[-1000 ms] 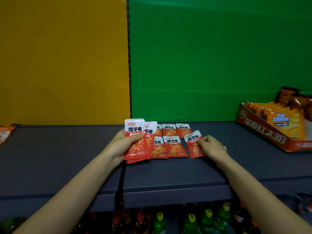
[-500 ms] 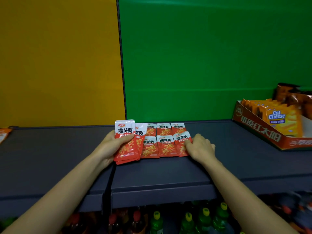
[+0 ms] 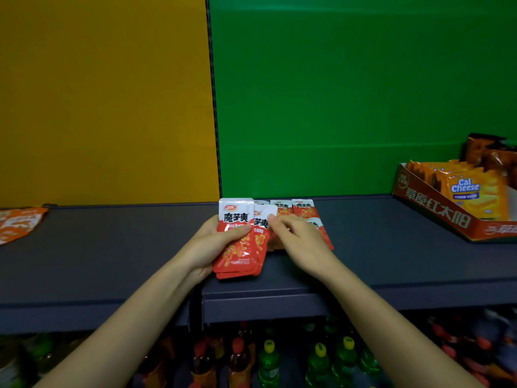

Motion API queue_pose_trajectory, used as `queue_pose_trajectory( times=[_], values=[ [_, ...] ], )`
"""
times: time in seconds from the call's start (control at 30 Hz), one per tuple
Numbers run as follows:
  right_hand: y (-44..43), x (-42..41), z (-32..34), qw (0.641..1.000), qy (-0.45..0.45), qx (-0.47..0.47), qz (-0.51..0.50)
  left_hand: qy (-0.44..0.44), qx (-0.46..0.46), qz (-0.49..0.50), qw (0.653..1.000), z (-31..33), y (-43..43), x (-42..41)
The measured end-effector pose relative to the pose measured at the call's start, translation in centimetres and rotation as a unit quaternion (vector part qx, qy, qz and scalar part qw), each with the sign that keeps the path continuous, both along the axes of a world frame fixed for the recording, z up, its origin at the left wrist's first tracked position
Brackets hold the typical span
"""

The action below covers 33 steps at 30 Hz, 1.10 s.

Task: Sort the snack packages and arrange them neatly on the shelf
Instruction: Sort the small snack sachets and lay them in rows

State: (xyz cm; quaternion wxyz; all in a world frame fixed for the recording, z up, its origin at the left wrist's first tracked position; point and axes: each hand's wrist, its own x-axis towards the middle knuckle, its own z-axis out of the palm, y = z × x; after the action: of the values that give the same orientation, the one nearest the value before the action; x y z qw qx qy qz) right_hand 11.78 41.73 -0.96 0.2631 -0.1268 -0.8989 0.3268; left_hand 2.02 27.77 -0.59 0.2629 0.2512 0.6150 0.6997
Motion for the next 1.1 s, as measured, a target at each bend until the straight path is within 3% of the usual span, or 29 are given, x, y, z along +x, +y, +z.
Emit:
queue_pose_trajectory(
  times=[0.23, 0.37, 0.53, 0.9, 1.1],
  values=[
    [-0.4, -0.2, -0.1, 1.0, -0.004, -0.022, 0.006, -0.029, -0.021, 0.023, 0.999, 0.4, -2.0, 0.2],
    [1.2, 0.1, -0.2, 0.994, -0.084, -0.058, 0.036, -0.071, -0.012, 0.049, 0.996, 0.9, -4.1, -1.0],
    [0.3, -0.2, -1.2, 0.989, -0.144, 0.029, 0.034, -0.085, -0.032, 0.056, 0.994, 1.0, -4.8, -0.9],
    [-0.6, 0.0, -2.0, 0.983, -0.087, 0.146, -0.074, -0.116, -0.059, 0.089, 0.987, 1.2, -4.2, -0.3],
    [-1.0, 1.3, -1.0, 1.0, 0.0, -0.012, 0.003, -0.098, -0.036, 0.043, 0.994, 2.0, -2.8, 1.9]
  ],
)
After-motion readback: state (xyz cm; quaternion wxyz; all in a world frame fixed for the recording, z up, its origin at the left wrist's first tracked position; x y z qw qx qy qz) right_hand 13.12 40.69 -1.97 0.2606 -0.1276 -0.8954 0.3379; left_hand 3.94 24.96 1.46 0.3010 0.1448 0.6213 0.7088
